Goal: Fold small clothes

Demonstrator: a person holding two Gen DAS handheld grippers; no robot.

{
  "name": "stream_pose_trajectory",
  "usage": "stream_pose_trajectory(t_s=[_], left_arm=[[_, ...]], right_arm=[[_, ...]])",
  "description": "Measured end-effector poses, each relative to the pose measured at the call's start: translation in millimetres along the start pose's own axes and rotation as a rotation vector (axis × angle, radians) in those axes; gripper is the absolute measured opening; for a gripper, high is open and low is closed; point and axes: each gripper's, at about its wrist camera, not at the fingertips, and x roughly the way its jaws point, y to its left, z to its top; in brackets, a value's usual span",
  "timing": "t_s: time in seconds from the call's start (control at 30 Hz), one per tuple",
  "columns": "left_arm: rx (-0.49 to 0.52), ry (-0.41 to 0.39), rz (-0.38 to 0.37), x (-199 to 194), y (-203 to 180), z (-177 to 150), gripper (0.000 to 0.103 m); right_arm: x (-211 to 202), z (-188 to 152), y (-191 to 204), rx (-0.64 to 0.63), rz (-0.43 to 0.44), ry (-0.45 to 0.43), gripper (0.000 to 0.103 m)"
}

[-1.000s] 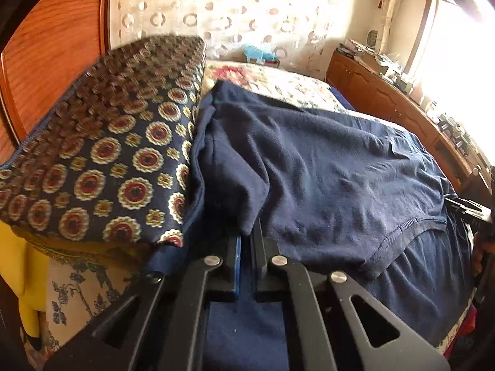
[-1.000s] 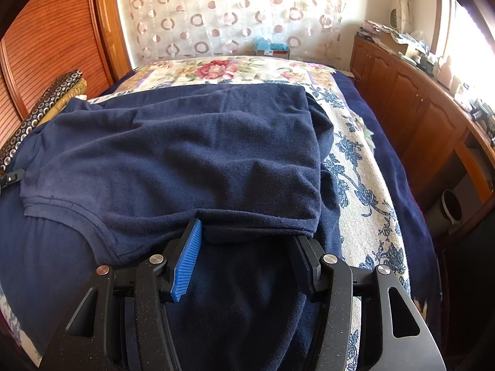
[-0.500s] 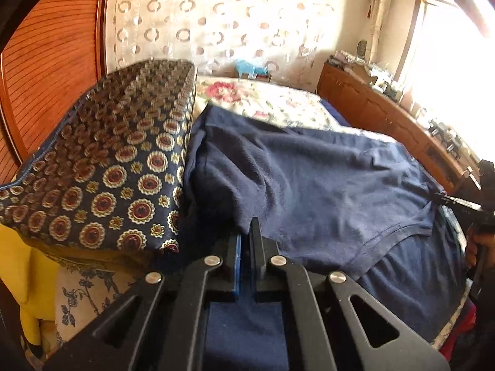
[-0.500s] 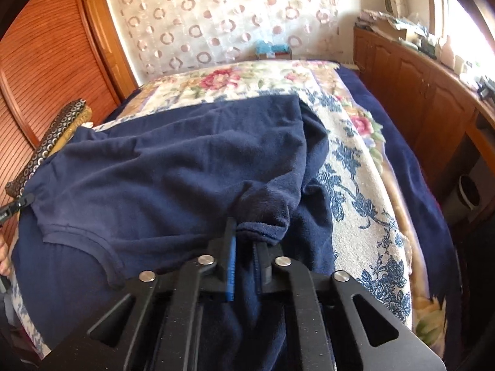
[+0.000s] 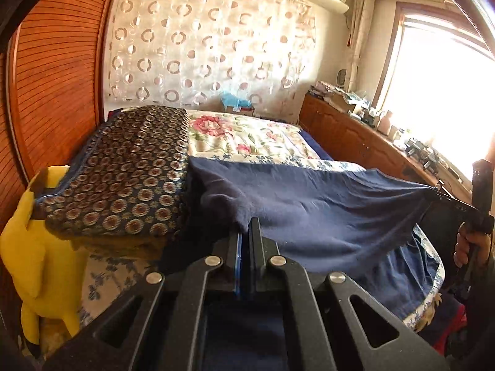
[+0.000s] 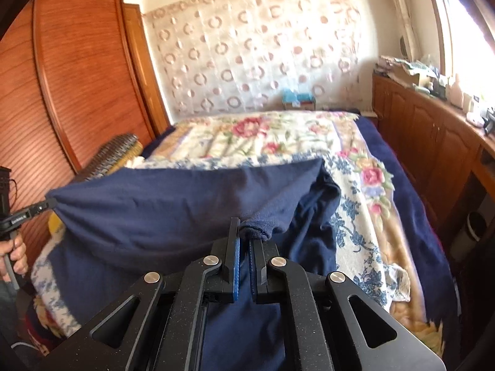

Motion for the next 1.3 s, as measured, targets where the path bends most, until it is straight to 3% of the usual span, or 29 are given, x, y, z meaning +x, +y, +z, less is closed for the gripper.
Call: stream_pose_trajectory(t_s=[0.27, 0.5, 0.73, 0.8, 0.87, 0.93, 1.3], left_arm=[[0.0, 0.028, 0.017, -24.6, 10.0, -27.1, 0.001], [-0.036, 0.147, 0.036, -1.2, 17.4, -71.4, 0.001], [-0.046, 0.183, 0.043, 1.0, 16.0, -87.8, 0.003], [-0.037, 0.179, 0.056, 0.0, 14.1, -87.2, 0.008], [-0.023, 0.18, 0.072, -1.4, 13.0, -85.2, 0.028], [-0.011, 0.168, 0.093, -5.6, 16.8, -84.3, 0.041], [-0.013, 0.175, 0.125, -2.5, 26.1, -80.7, 0.055]], right_arm=[[-42.8, -23.8, 9.4, -0.023, 0.019, 0.021, 0.002], [-26.3, -79.6, 7.3, -0.024, -0.028, 0.15, 0.002], [-17.9, -94.8, 4.5, -0.019, -0.043, 0.179, 0.002], [-20.9, -95.9, 8.1, -0.03, -0.052, 0.175, 0.002], [-20.7, -96.0, 10.6, -0.042, -0.061, 0.176, 0.003], [-20.9, -96.4, 11.3, -0.05, -0.068, 0.177, 0.004], [-30.1, -91.7, 14.5, -0.059, -0.085, 0.163, 0.011]])
